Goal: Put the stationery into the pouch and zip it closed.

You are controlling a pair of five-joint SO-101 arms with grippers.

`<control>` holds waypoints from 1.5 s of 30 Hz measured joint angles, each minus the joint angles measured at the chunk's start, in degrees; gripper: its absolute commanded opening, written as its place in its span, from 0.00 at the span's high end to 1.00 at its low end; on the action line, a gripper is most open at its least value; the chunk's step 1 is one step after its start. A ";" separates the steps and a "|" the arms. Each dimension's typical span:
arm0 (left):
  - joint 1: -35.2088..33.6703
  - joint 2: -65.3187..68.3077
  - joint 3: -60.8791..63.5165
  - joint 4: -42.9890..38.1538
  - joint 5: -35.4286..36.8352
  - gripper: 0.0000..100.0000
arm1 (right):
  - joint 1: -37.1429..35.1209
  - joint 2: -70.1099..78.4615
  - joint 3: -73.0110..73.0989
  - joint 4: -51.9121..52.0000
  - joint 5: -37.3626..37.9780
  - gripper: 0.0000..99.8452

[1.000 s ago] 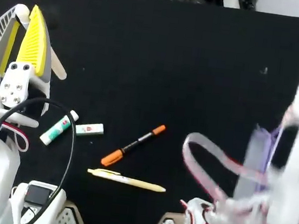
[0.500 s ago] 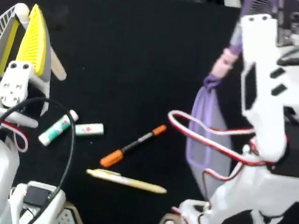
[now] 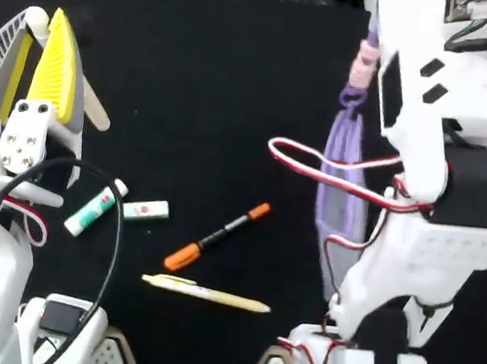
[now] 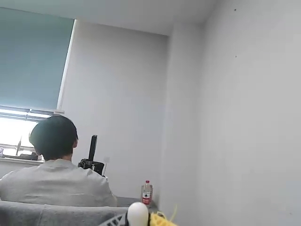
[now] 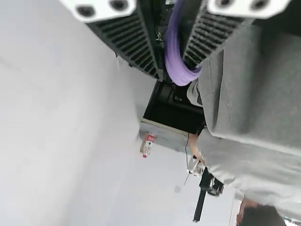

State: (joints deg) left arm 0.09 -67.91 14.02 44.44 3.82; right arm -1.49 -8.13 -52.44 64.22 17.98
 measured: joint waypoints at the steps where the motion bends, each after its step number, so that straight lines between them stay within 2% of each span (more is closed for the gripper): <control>1: 0.00 0.00 0.00 0.00 0.00 0.97 | 0.00 0.62 -1.05 0.00 -0.09 0.99; 7: 0.53 0.18 1.41 -0.09 0.00 0.97 | 0.00 2.99 -5.27 0.00 -0.70 0.99; 11: 6.15 0.09 1.58 -0.18 0.00 0.97 | 0.00 4.40 -6.51 0.00 -4.57 0.99; 15: 8.62 0.62 2.64 -0.18 0.00 0.97 | 0.00 7.30 -6.51 0.00 -5.80 0.99; 20: 9.41 0.00 2.73 -0.18 0.00 0.97 | -0.18 10.37 -6.51 0.00 -5.98 0.99; 26: 9.41 0.26 2.81 -0.18 0.00 0.97 | -4.92 12.84 -6.51 0.00 -5.98 0.99; 31: 9.67 0.09 2.81 -0.18 0.00 0.97 | -3.96 13.36 -6.51 0.18 -5.98 0.99; 40: 23.74 0.00 4.13 -0.53 4.48 0.97 | 1.41 13.36 -6.51 10.29 -5.98 0.99; 45: 27.60 0.62 9.76 -6.15 4.48 0.97 | 2.29 12.66 -6.51 14.42 -5.98 0.99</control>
State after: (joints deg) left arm 27.69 -67.30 23.78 38.29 8.31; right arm 0.79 4.53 -58.95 78.64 12.00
